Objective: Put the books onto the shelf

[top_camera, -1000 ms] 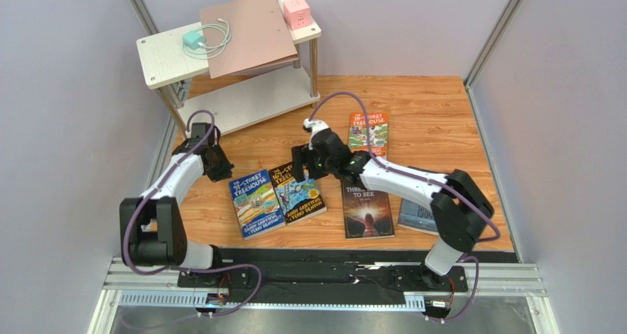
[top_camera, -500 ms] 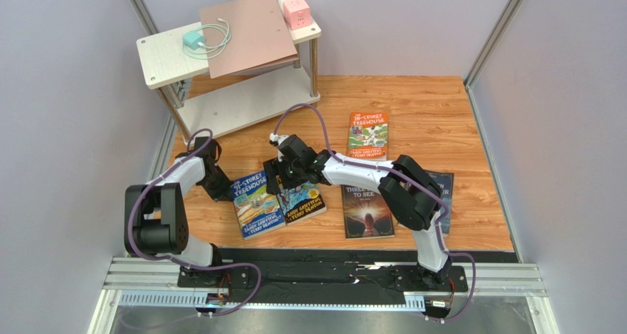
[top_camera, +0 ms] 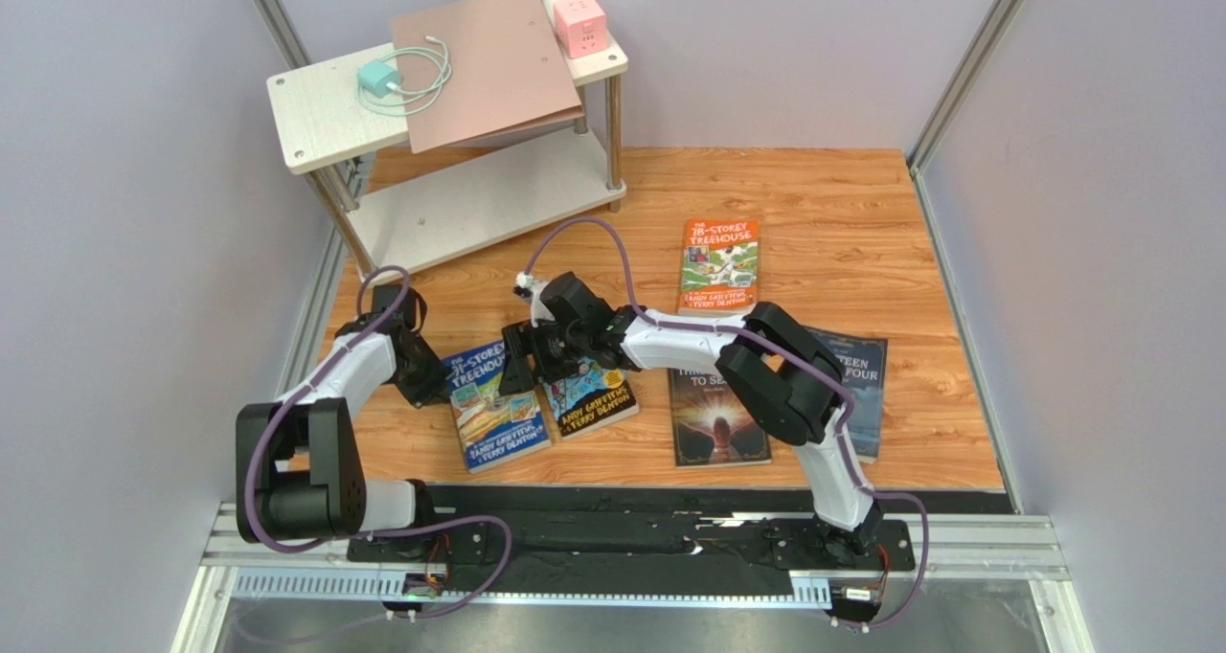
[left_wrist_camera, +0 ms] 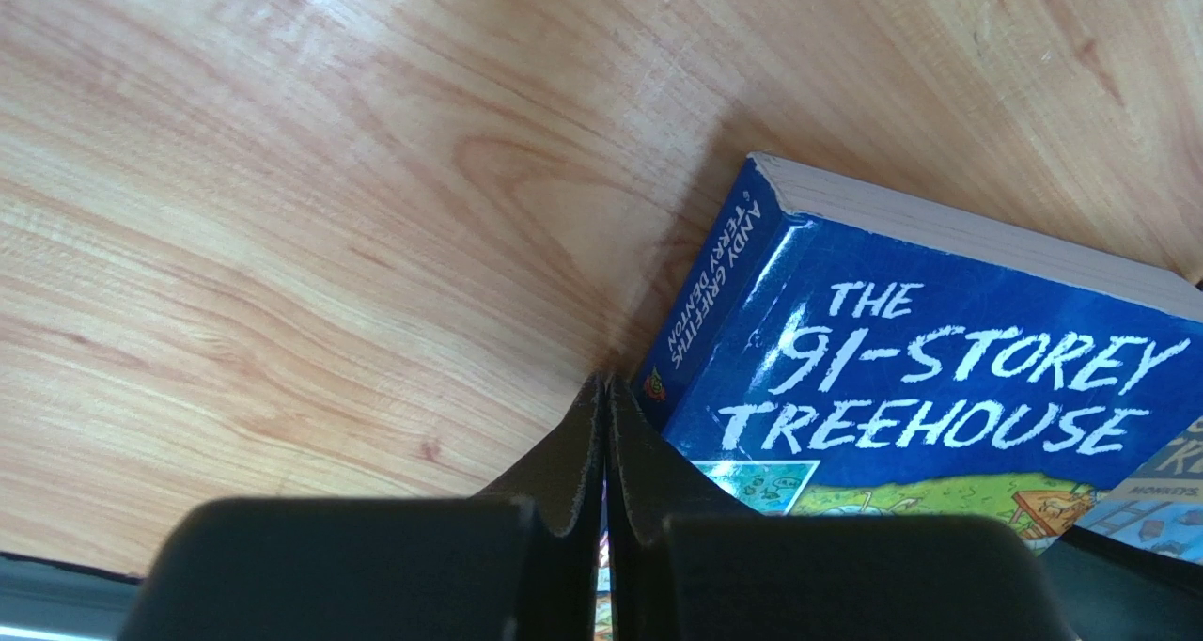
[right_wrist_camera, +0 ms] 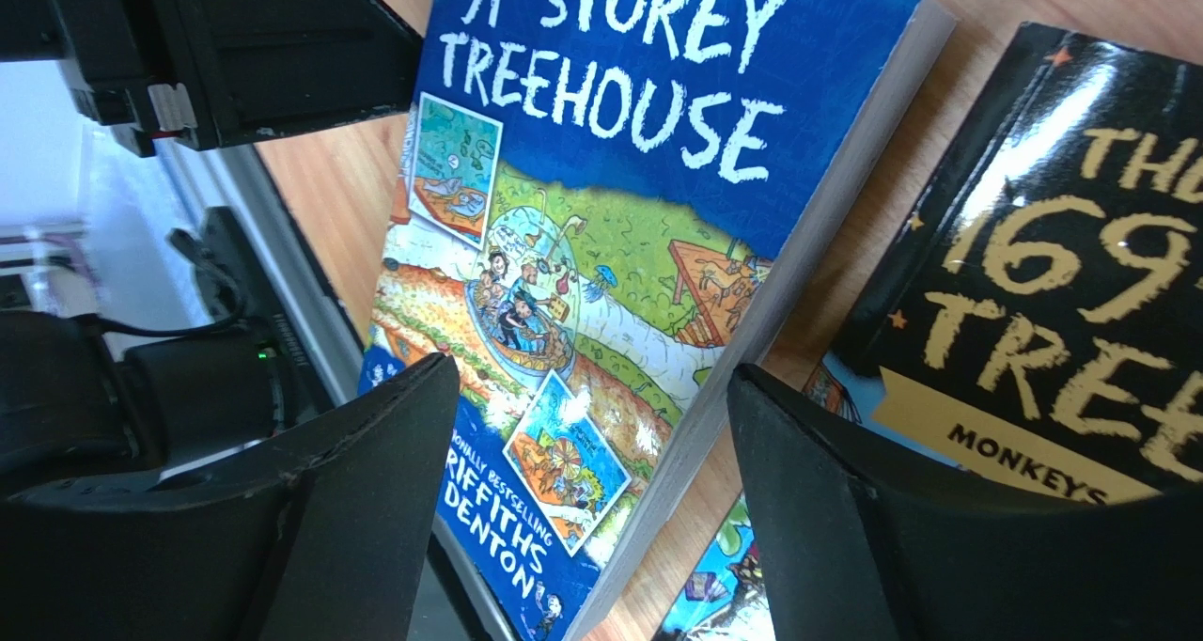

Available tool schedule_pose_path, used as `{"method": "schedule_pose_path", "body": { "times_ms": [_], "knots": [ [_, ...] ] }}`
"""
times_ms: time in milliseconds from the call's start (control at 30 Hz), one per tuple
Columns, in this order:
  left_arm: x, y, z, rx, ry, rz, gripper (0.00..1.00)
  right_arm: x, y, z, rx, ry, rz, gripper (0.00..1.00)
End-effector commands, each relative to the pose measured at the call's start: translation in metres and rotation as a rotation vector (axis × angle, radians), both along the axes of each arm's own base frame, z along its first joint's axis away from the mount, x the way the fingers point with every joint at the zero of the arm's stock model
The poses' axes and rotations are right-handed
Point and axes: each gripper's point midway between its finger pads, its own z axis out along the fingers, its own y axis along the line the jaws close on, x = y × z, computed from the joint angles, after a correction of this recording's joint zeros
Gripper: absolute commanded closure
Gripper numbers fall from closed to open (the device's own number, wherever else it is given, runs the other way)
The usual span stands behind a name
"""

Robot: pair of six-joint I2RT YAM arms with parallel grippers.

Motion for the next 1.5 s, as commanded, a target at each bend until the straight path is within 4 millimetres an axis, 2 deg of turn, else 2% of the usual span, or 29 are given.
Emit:
{"method": "schedule_pose_path", "body": {
  "times_ms": [0,67,200,300,500,667,900,967,1133,1167,1233,1300,1333,1367,1433,1467],
  "knots": [
    [0.009,-0.016,0.013,-0.081,-0.064,-0.030,1.00,-0.031,0.020,0.020,0.188,0.073,0.093,0.25],
    [0.010,-0.018,0.013,-0.088,-0.068,-0.039,1.00,-0.032,0.021,0.036,0.256,0.054,0.102,0.25],
    [0.013,-0.023,0.012,-0.117,-0.082,-0.050,1.00,-0.030,0.024,0.056,0.381,0.044,0.118,0.26],
    [0.015,-0.026,0.011,-0.131,-0.092,-0.056,1.00,-0.033,0.028,0.060,0.420,0.048,0.139,0.30],
    [0.018,-0.028,0.008,-0.139,-0.093,-0.065,1.00,-0.031,0.028,0.059,0.455,0.053,0.121,0.33],
    [0.022,-0.038,0.007,-0.161,-0.103,-0.086,1.00,-0.028,0.028,0.059,0.492,0.079,0.092,0.36],
    [0.022,-0.044,0.010,-0.159,-0.114,-0.120,1.00,0.005,0.021,0.064,0.500,0.040,-0.063,0.37],
    [0.022,-0.045,0.011,-0.157,-0.117,-0.123,1.00,0.008,0.023,0.061,0.497,0.038,-0.065,0.39],
    [0.021,-0.042,0.013,-0.138,-0.114,-0.117,1.00,0.023,0.030,0.032,0.374,0.092,-0.140,0.48],
    [0.020,-0.040,0.013,-0.130,-0.112,-0.116,1.00,0.023,0.029,0.026,0.350,0.104,-0.148,0.51],
    [0.020,-0.038,0.015,-0.117,-0.117,-0.117,1.00,0.024,0.028,0.019,0.328,0.113,-0.157,0.74],
    [0.019,-0.036,0.017,-0.106,-0.122,-0.122,1.00,0.022,0.025,0.011,0.296,0.129,-0.163,1.00],
    [0.020,-0.034,0.021,-0.090,-0.141,-0.124,1.00,0.024,0.022,0.010,0.294,0.125,-0.162,1.00],
    [0.020,-0.031,0.024,-0.074,-0.151,-0.131,0.79,0.025,0.020,0.011,0.300,0.119,-0.159,1.00],
    [0.018,-0.022,0.039,-0.020,-0.195,-0.113,0.57,0.033,0.013,0.024,0.323,0.082,-0.157,1.00],
    [0.018,-0.018,0.047,0.002,-0.222,-0.113,0.25,0.033,0.010,0.027,0.336,0.077,-0.141,1.00]
  ]
}}
